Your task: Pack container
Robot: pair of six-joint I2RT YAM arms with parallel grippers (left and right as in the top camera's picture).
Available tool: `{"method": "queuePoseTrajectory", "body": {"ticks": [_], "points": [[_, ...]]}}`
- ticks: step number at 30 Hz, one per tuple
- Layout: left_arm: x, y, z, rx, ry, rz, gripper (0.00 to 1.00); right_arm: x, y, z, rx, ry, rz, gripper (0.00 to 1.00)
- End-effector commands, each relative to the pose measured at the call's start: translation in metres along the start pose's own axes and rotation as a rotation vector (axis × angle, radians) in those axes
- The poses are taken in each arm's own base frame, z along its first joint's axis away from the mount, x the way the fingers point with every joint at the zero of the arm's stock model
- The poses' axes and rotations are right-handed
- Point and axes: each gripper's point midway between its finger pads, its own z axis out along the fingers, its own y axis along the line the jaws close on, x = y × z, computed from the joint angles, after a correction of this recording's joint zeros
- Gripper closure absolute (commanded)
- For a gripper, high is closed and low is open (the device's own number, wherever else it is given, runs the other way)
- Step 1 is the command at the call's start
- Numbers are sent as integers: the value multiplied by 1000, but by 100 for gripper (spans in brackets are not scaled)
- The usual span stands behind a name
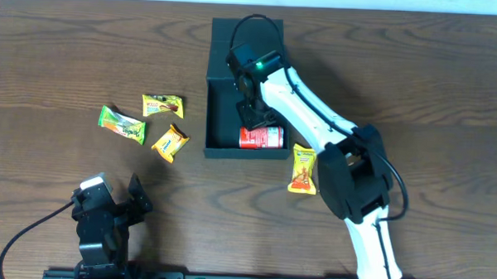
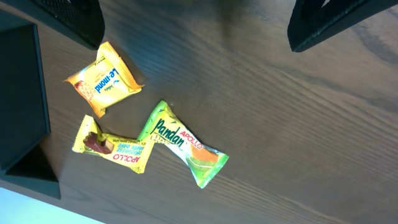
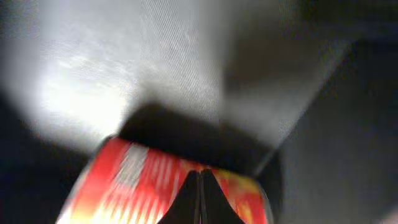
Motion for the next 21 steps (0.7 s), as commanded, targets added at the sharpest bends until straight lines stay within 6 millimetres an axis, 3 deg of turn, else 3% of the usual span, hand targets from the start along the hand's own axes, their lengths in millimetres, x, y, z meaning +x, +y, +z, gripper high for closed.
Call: {"method": "queuePoseTrajectory", "body": {"ticks": [1,4,7,10,13,15,17,19,21], "points": [[4,0,2,1,7,24,5,-32,-13,-126,-7,-315,43,99],[4,0,2,1,7,24,5,-26,-24,-219,-30,-526,57,98],[4,0,2,1,7,24,5,-2,-31,-302,-60,-723,9,98],[4,0,2,1,7,24,5,35,-26,-358,-133,-845,-74,99],[4,0,2,1,7,24,5,69,-33,-390,-146,-910,-73,98],[4,0,2,1,7,24,5,81,-36,-399,-148,-929,-72,86],[4,0,2,1,7,24,5,91,-38,-403,-148,-930,-72,80],[4,0,2,1,7,24,5,98,-39,-401,-147,-914,-73,56],[4,0,2,1,7,24,5,104,-39,-396,-144,-887,-75,23]]}}
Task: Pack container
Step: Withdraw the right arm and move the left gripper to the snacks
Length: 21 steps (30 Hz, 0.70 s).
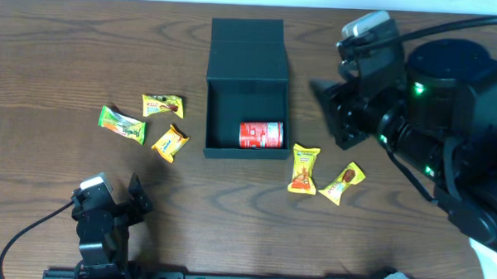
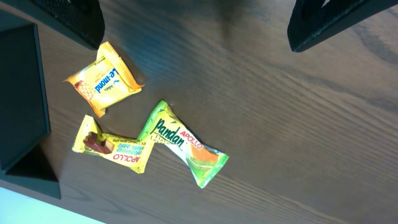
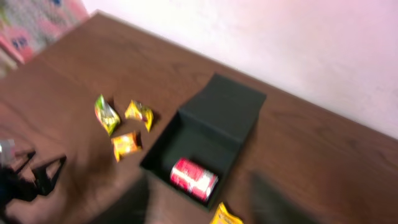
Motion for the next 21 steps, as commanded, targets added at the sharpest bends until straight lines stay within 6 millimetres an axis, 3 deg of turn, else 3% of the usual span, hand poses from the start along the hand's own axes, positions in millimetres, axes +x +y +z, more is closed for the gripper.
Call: {"method": "queuePoseTrajectory", "body": {"ticks": [1,2,8,11,14,18,21], "points": [[4,0,2,1,6,24,5,7,-1,-1,-1,26,-8,5],[4,0,2,1,6,24,5,9,-1,-1,0,34,-8,1],[5,-3,2,18,11,-1,5,10,-1,0,0,38,-25,1],[12,-27,-1,156,72,-241,5,10,-1,0,-1,37,-83,1],[24,-69,-16,370,248,-574,5,8,-1,0,-3,31,-186,1],[3,-70,-14,378,181,-691,5,-7,-2,0,10,-31,-246,1],[-29,-75,-17,445,67,-708,5,-28,-17,-2,104,-105,-238,1]]}}
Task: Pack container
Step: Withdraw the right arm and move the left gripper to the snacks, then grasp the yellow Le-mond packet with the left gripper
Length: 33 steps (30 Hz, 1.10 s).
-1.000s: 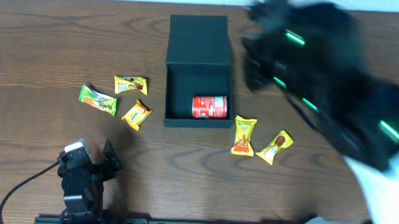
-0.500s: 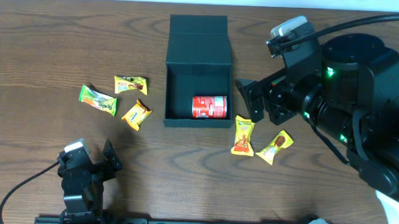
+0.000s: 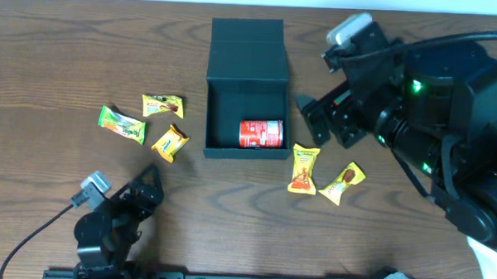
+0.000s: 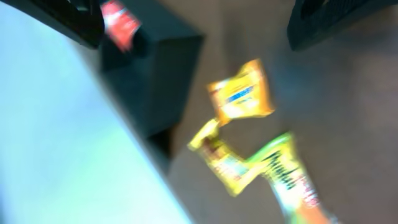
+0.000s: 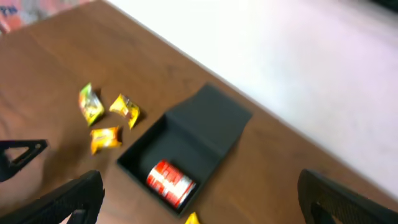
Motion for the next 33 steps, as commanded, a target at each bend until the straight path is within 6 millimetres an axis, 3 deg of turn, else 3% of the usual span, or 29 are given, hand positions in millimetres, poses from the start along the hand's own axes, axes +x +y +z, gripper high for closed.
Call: {"method": "queuePoseTrajectory", "body": {"ticks": [1,6,11,15,22,28,33], "points": [[-10,-22,-1,100,-33,-61,5,-9,-26,-3,139,-31,-32,1],[-26,-29,9,98,-80,35,4,-16,-64,-1,283,-52,5,1],[-27,-22,36,-52,51,113,4,-18,-102,9,367,-80,139,1],[-46,-16,59,-241,132,138,4,-14,-111,25,365,-67,179,1],[-49,-11,103,-523,435,110,4,-8,-118,41,384,-30,180,1],[-36,-20,136,-701,545,146,4,1,-141,37,440,-15,208,1],[-3,-1,141,-860,617,-85,4,13,-159,31,483,16,243,1]]}}
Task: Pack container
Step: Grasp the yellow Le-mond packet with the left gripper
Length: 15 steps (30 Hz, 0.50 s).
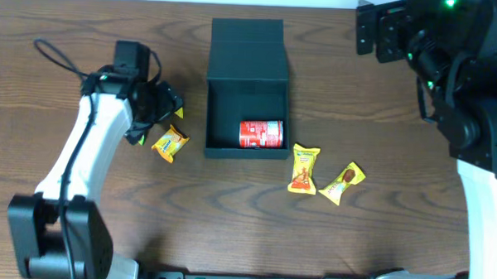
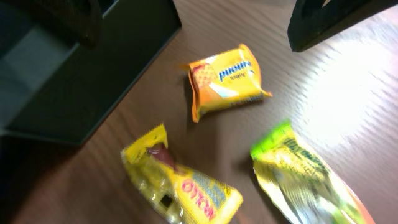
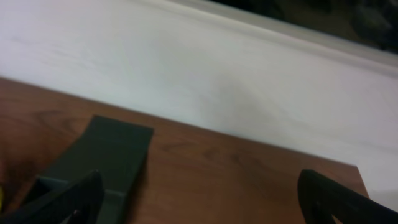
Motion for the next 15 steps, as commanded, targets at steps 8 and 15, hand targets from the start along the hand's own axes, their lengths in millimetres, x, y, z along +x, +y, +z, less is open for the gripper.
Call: {"method": "queuePoseTrajectory", "body": {"ticks": [8,15], "points": [[22,13,61,-120,196,-253,4,13,-42,7,93,47,60,1],[19,17,76,-151,183,-257,4,17,-58,8,129,57,77,1]]}}
